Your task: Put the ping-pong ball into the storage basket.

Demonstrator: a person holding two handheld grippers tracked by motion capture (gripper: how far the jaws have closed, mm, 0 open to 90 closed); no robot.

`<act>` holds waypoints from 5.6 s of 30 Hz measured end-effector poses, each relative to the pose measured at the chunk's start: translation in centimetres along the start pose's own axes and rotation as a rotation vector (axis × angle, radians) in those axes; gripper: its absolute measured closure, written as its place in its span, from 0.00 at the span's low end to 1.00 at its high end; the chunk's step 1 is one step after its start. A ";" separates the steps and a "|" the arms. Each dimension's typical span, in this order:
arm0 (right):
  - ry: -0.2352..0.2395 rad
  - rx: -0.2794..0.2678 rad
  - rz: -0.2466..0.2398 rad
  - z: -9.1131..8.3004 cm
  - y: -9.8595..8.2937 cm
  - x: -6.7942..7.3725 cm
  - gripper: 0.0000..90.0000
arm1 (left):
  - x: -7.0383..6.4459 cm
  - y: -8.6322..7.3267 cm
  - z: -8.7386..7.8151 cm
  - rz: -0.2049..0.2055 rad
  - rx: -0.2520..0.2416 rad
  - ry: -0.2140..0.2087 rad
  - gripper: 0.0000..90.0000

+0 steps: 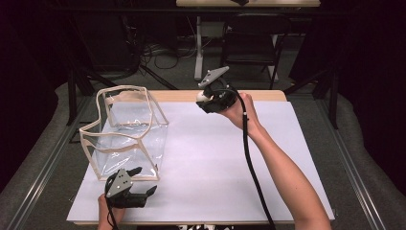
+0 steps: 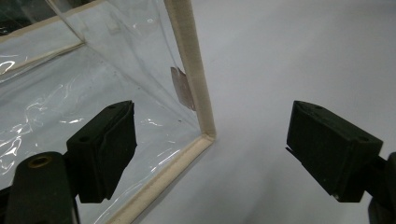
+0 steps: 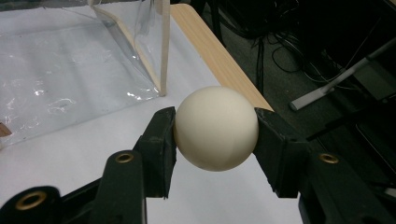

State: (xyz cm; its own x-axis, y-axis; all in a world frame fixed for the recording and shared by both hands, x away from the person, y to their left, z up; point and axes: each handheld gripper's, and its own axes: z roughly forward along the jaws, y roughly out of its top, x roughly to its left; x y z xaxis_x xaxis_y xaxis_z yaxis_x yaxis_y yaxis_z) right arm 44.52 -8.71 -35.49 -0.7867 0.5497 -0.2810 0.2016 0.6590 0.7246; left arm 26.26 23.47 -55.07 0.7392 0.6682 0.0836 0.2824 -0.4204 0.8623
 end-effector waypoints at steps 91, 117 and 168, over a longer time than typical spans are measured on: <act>0.041 0.012 -0.084 2.2 5.9 1.8 0.57 | -0.1 0.0 0.1 0.003 -0.008 -0.008 0.18; 0.054 0.014 -0.104 3.0 7.5 2.8 0.57 | 0.0 0.0 0.0 0.007 -0.005 -0.012 0.18; 0.071 0.032 -0.174 4.3 10.9 5.1 0.57 | -0.1 0.0 0.0 0.009 -0.010 -0.015 0.18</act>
State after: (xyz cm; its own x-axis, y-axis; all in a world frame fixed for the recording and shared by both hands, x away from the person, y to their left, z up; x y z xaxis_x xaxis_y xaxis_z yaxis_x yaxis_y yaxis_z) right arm 45.18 3.48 -31.78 -0.8500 0.3897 -0.3544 0.0769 0.7574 0.6484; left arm 26.18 23.38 -55.09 0.7511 0.6549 0.0839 0.2695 -0.4201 0.8665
